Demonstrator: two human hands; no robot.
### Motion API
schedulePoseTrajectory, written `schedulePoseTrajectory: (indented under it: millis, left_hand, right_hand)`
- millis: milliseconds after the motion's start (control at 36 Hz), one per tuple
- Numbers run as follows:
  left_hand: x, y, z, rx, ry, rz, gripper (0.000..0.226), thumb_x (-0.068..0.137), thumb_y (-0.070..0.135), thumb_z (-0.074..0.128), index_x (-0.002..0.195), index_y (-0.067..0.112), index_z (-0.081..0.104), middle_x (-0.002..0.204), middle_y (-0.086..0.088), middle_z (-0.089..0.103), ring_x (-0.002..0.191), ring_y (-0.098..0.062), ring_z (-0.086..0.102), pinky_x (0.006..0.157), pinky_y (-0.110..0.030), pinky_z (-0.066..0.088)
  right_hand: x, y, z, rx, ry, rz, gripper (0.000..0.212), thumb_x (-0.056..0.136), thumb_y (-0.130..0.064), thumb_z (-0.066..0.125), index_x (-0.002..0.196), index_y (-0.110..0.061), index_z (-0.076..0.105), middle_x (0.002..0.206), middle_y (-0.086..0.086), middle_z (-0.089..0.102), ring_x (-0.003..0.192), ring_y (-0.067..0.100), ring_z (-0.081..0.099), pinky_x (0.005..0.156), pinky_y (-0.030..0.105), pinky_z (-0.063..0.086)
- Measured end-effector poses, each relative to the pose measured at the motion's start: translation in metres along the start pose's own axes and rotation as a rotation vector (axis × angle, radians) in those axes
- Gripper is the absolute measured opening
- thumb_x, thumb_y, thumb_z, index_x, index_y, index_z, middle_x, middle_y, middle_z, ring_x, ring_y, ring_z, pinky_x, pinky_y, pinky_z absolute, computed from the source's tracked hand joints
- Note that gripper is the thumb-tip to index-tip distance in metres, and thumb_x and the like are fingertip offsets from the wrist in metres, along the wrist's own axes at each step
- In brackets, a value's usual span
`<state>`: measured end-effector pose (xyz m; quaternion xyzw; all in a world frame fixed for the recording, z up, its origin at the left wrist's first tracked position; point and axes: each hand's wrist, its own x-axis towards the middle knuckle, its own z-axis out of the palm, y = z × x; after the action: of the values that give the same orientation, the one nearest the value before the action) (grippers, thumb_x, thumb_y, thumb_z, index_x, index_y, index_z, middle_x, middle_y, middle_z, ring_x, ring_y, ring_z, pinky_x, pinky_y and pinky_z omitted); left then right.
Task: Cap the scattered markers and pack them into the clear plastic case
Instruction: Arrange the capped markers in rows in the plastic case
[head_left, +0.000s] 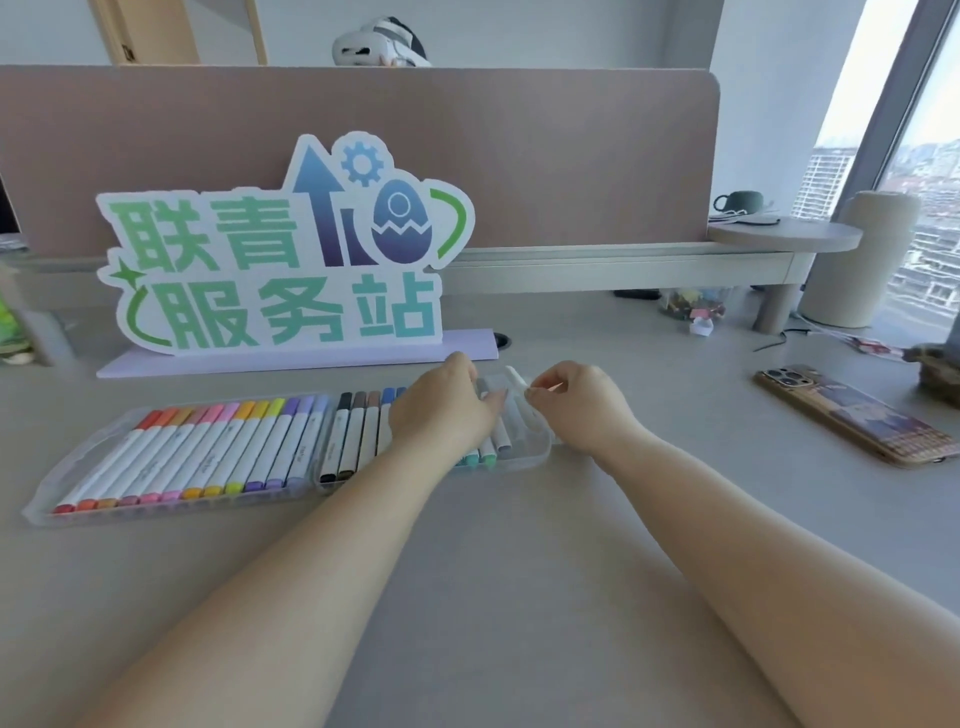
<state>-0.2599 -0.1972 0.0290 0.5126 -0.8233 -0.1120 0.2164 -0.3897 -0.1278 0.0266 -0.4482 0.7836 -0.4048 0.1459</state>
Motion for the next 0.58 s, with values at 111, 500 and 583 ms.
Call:
schedulePoseTrajectory:
  millis: [111, 500, 583]
  left_hand:
    - [-0.005, -0.015, -0.008, 0.02, -0.032, 0.232, 0.037, 0.093, 0.051, 0.045, 0.125, 0.033, 0.052, 0.132, 0.007, 0.05, 0.118, -0.019, 0.048, 0.09, -0.034, 0.041]
    - [-0.027, -0.025, -0.004, 0.28, -0.317, 0.319, 0.059, 0.094, 0.063, 0.015, 0.148, 0.04, 0.013, 0.159, 0.013, 0.004, 0.147, -0.02, 0.001, 0.114, -0.052, 0.008]
    - [-0.027, -0.026, -0.004, 0.278, -0.322, 0.32, 0.057, 0.095, 0.061, 0.016, 0.148, 0.041, 0.014, 0.159, 0.014, 0.004, 0.147, -0.02, 0.002, 0.114, -0.052, 0.009]
  right_hand:
    - [-0.002, 0.001, 0.002, -0.025, 0.009, -0.026, 0.018, 0.088, -0.033, 0.055, 0.1, -0.021, 0.062, 0.086, -0.009, 0.06, 0.076, 0.017, 0.06, 0.073, 0.034, 0.052]
    - [-0.005, -0.004, 0.012, -0.123, 0.033, -0.059, 0.025, 0.091, -0.034, 0.052, 0.114, -0.026, 0.054, 0.097, -0.002, 0.064, 0.084, 0.019, 0.06, 0.074, 0.035, 0.052]
    - [-0.004, -0.003, 0.014, -0.139, 0.03, -0.064, 0.023, 0.09, -0.034, 0.051, 0.112, -0.028, 0.057, 0.099, -0.002, 0.064, 0.082, 0.019, 0.061, 0.072, 0.032, 0.052]
